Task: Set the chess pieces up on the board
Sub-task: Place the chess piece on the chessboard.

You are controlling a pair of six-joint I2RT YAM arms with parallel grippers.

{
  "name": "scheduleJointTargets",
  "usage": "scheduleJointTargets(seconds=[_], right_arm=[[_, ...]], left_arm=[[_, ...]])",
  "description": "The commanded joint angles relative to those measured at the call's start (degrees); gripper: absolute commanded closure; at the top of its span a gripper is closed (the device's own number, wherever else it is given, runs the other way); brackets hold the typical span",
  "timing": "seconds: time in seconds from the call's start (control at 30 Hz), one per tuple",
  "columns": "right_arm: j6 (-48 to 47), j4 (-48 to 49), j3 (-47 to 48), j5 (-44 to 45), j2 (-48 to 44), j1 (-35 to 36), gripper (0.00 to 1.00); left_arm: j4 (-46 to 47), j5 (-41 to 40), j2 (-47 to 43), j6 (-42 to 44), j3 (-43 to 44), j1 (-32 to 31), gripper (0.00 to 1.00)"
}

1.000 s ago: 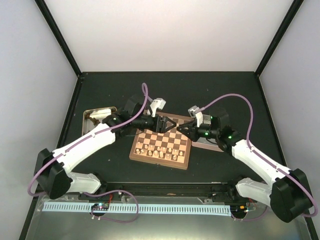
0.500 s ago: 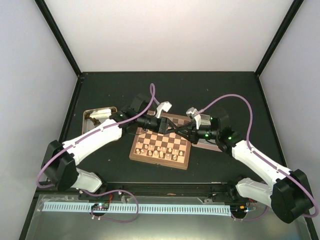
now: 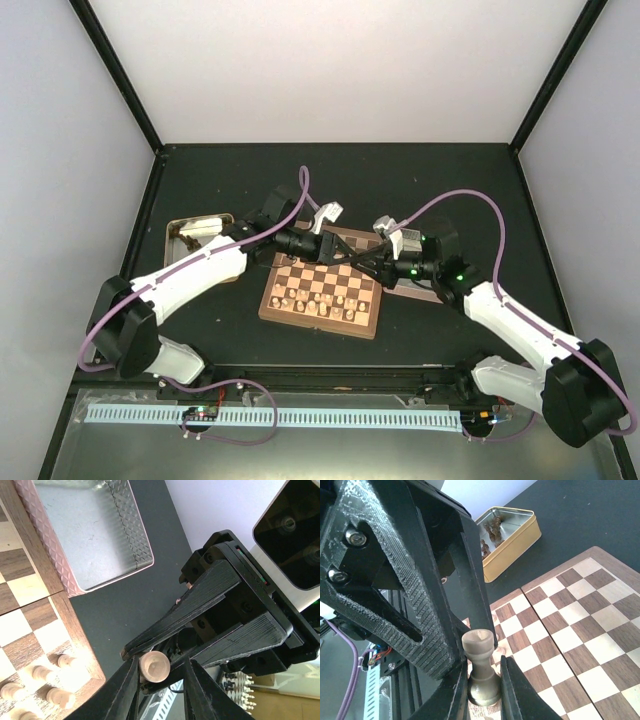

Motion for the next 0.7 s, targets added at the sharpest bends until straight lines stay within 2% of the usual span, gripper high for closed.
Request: scheduleJointTargets(seconds=[0.0,0.03,0.1,0.23,0.57,0.6,0.67], right_arm=[[-1.39,2.19,-0.52,-1.22,-1.61,0.5,0.99],[-1.4,2.23,-0.6,-0.93,-1.68,0.55,0.99],[-1.41,2.32,-0.79,-0.39,-1.9,0.55,0.99],[-1.48,2.24,-0.84,0.32,-2.2,0.56,0.99],[-1.45,2.27,-0.98,1.12,-2.47,0.59,0.99],[-1.33,2.16,-0.97,1.54,-2.54,0.58,0.98],[-1.31,1.31,-0.69,2.75,-2.76,0.61,0.89]], left_arm=[[3.41,0.56,1.13,-2.26,0.53,0.69,0.75],[3.79,0.68,1.13,-2.7,0.39,0.77,0.73],[4.15,0.76,1.04,-3.31,0.23,0.85,0.61],[3.96,0.17,1.2,-3.51,0.03,0.92,0.58],[1.49,-0.93,2.23,-1.84,0.4,0.93,0.89],[1.33,-1.01,2.26,-1.53,0.29,0.88,0.92],[0.9,-1.64,2.19,-0.86,0.21,0.94,0.95]])
